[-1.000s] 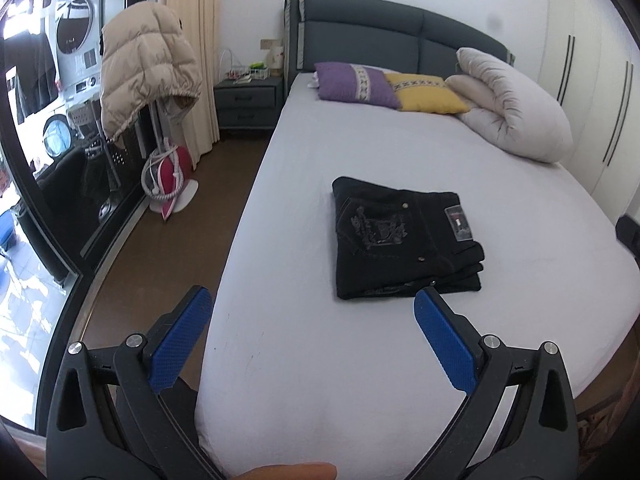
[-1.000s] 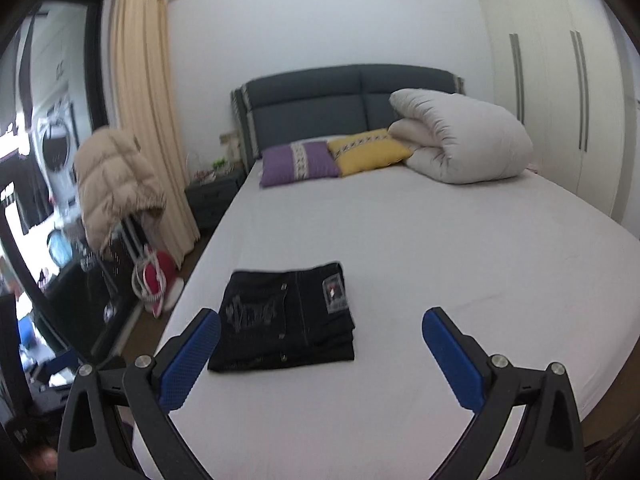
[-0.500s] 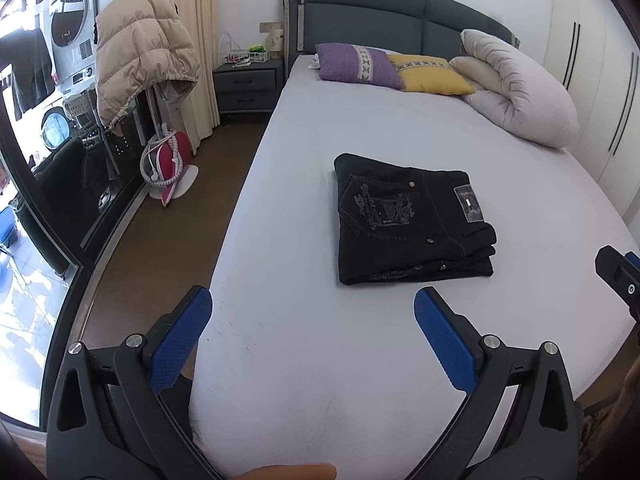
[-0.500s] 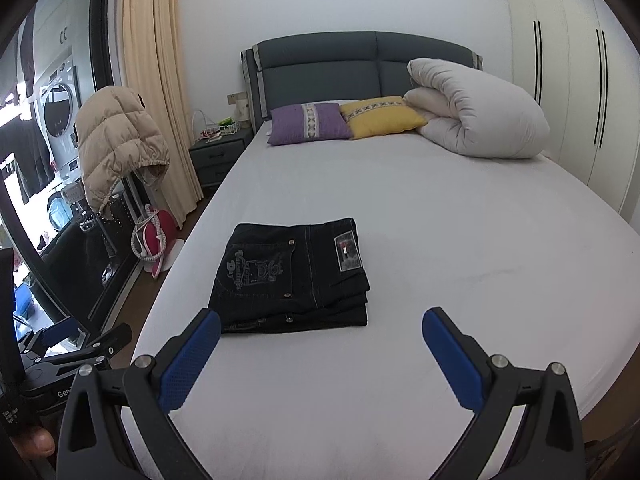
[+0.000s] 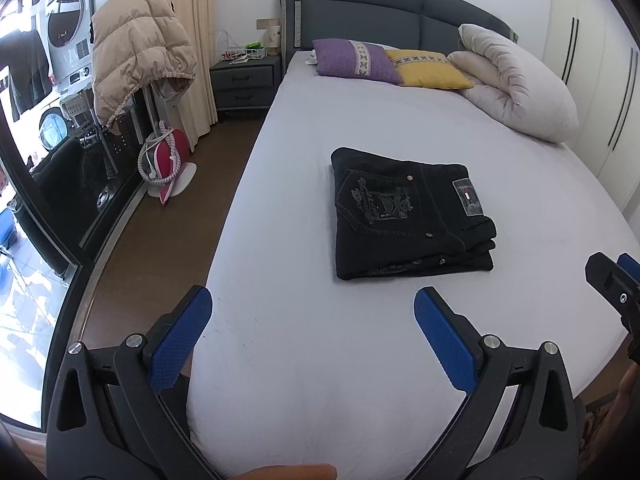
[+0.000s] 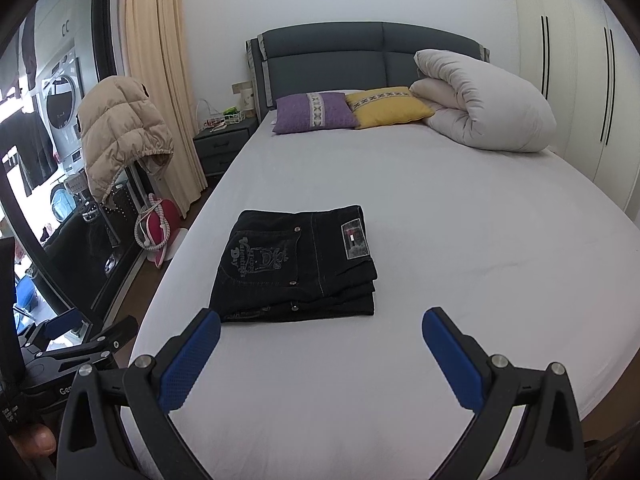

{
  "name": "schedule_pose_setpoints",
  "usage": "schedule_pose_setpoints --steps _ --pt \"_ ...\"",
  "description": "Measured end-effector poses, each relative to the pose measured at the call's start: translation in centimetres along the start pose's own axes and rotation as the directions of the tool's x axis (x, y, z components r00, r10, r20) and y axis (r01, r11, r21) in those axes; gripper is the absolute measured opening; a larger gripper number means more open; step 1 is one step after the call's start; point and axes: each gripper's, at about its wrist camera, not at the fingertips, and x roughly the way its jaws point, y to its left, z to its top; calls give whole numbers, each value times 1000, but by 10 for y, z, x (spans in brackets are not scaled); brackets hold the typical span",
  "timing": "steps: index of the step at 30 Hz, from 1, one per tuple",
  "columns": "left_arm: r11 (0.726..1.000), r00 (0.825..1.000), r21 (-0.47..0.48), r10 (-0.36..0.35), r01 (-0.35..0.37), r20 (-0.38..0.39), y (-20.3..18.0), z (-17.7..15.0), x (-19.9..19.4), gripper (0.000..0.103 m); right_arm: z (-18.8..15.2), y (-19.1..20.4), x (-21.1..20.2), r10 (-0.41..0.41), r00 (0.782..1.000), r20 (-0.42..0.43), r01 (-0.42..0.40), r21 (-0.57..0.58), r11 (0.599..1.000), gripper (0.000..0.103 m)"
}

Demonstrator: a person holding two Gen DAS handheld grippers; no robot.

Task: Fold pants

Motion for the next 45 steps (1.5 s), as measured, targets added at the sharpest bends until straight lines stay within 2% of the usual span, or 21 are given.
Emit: schedule_pose_setpoints --steps 45 --pt "1000 1000 4 -10 10 -16 -2 -4 7 103 -10 2 8 0 999 -36 0 5 1000 103"
